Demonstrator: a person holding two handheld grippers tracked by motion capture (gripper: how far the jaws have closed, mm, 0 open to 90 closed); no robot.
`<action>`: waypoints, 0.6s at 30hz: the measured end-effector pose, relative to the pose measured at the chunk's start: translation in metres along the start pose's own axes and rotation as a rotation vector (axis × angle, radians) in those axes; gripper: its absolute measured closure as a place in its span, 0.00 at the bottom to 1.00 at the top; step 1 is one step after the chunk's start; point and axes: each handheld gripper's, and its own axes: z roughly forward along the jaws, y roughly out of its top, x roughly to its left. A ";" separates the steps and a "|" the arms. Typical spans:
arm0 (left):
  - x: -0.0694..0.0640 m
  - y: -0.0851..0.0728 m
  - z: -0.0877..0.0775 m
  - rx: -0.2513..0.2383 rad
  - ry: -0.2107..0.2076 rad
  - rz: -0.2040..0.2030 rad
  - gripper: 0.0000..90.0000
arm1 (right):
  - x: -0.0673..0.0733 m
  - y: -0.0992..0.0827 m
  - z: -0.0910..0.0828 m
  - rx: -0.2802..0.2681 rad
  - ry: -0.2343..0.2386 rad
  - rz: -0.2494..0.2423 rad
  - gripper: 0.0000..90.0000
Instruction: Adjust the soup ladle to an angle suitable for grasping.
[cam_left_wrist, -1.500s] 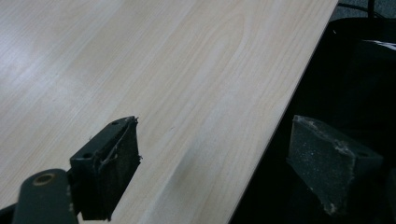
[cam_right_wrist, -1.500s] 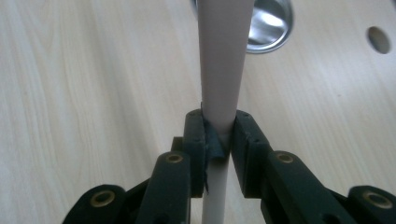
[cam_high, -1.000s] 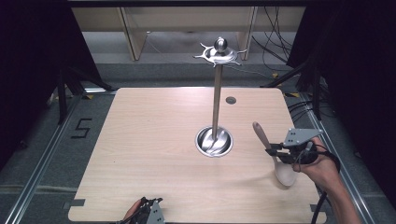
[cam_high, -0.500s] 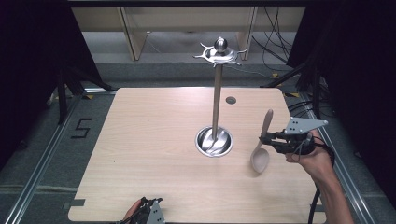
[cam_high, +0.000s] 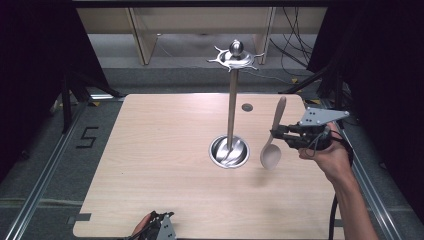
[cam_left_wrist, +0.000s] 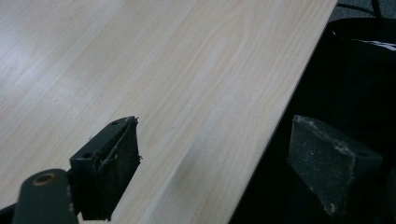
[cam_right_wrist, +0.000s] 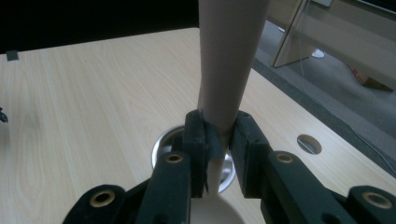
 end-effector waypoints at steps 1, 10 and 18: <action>0.000 0.000 0.000 0.000 0.001 -0.001 0.18 | 0.000 0.004 0.001 -0.006 -0.003 0.002 0.86; 0.001 0.000 -0.002 0.002 0.008 0.005 0.18 | -0.001 0.033 0.008 0.007 -0.021 -0.028 0.86; 0.000 0.000 -0.002 0.001 -0.006 0.003 0.18 | -0.004 0.053 0.014 0.014 -0.027 -0.047 0.86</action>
